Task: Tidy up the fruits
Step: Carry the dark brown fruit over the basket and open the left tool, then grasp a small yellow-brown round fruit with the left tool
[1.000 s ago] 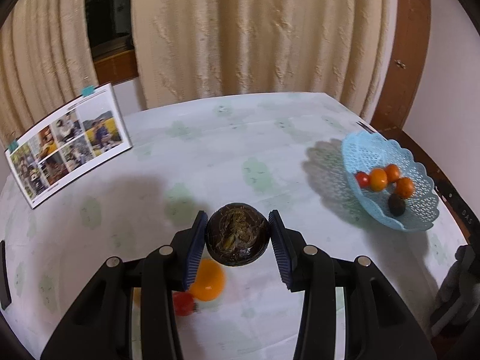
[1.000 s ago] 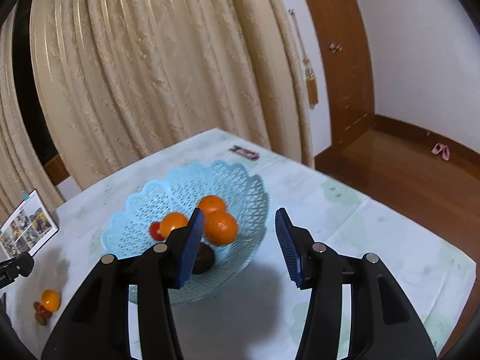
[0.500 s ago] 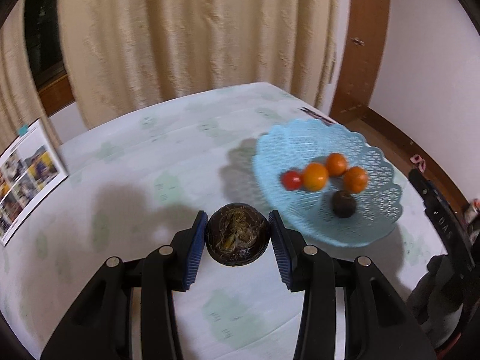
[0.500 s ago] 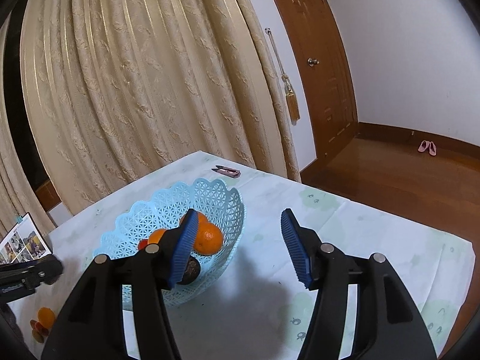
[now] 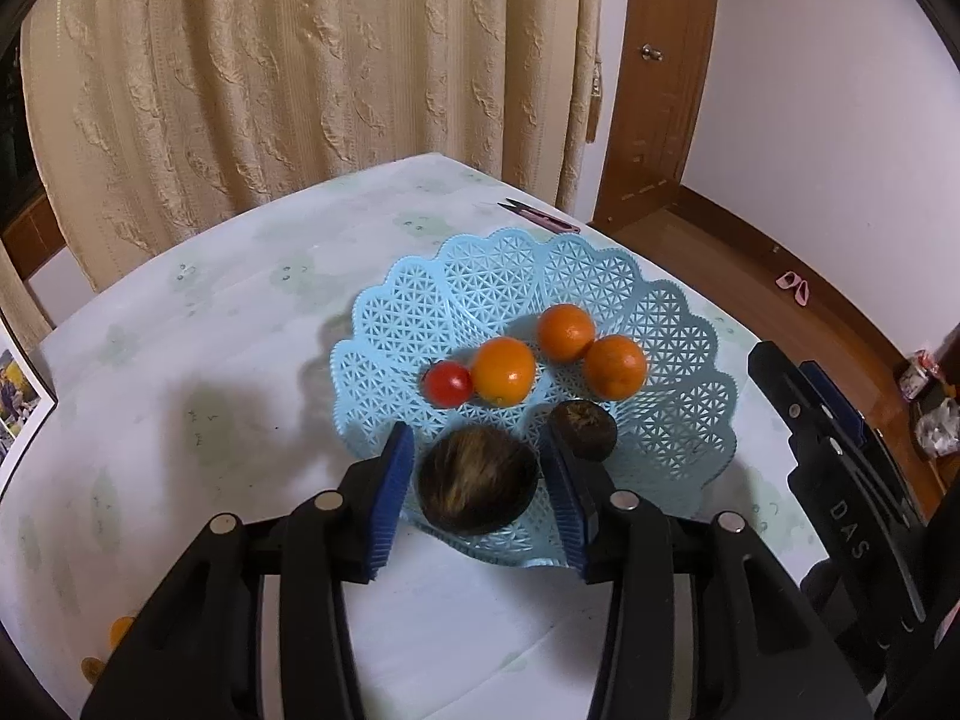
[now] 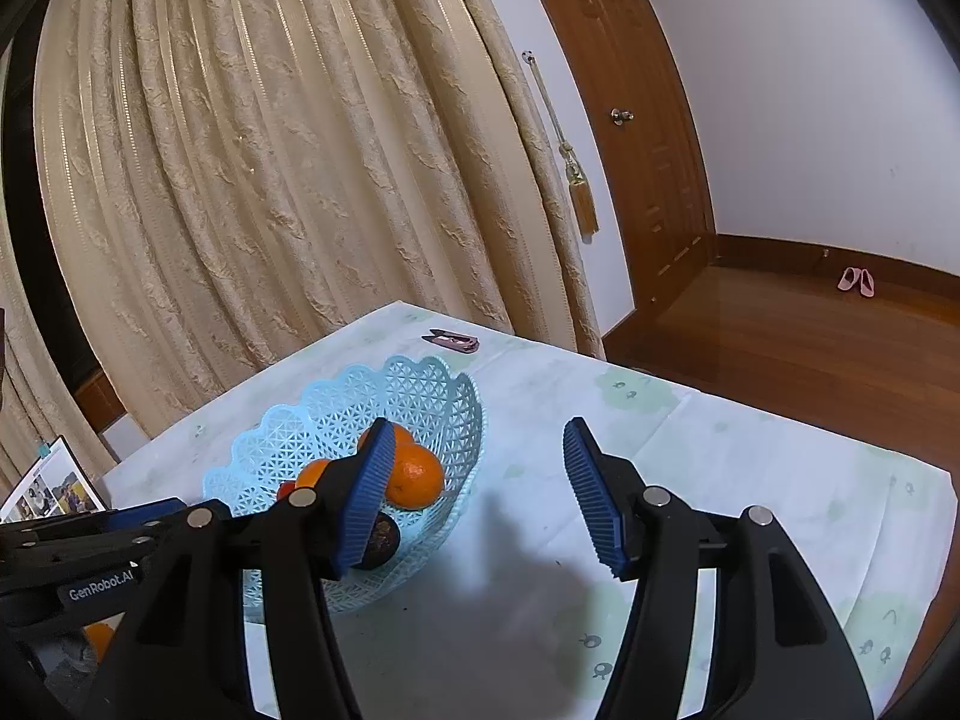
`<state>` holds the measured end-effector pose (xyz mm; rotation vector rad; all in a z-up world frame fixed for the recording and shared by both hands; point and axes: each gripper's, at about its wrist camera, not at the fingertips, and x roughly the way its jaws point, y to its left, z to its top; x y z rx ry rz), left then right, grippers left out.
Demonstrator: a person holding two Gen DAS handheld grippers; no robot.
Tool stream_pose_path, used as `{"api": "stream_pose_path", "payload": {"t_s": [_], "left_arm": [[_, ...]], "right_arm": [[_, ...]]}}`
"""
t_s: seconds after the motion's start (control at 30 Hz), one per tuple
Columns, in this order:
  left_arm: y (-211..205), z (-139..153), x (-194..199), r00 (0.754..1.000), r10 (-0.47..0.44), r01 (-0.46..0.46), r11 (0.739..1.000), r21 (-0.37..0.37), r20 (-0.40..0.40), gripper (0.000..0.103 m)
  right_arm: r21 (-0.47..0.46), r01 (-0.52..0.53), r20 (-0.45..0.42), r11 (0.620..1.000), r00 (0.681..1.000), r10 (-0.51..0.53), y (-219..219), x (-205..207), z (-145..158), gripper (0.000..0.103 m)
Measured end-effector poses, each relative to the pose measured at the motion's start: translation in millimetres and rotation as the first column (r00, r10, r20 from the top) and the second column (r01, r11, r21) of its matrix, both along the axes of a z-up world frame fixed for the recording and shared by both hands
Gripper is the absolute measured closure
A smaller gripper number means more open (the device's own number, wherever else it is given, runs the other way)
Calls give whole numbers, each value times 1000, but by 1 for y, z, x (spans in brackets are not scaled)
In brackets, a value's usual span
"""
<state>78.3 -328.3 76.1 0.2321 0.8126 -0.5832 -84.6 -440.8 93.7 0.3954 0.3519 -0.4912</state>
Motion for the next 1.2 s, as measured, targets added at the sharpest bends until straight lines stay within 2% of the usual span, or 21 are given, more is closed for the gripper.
{"api": "stream_pose_path", "payload": {"t_s": [0.07,0.37,0.47,0.77,0.87,0.93,1.2], "left_arm": [[2,1,1,1000,9,-9,1000,-3,3,42],[39,10,8,996,87,-86,996,-18,9,35],[57,15,9,992,127,-126,992,-17,26,25],[126,28,11,965,253,-253,967,-11,72,25],[155,32,9,951,300,-299,954,-23,77,25],[170,34,6,944,320,-319,947,-25,83,25],[234,29,-5,905,418,-417,908,-26,81,25]], "right_arm": [[0,2,-1,1000,1000,-2,0,0,0,43],[-1,8,0,1000,1000,-8,1,0,0,42],[-2,10,0,1000,1000,-10,0,-2,0,42],[-9,18,-1,1000,1000,-18,0,-2,1,42],[-9,22,-5,1000,1000,-22,-1,-2,1,41],[-10,26,-6,1000,1000,-27,-1,-2,0,34],[-33,33,-20,999,999,-34,2,1,1,34]]}}
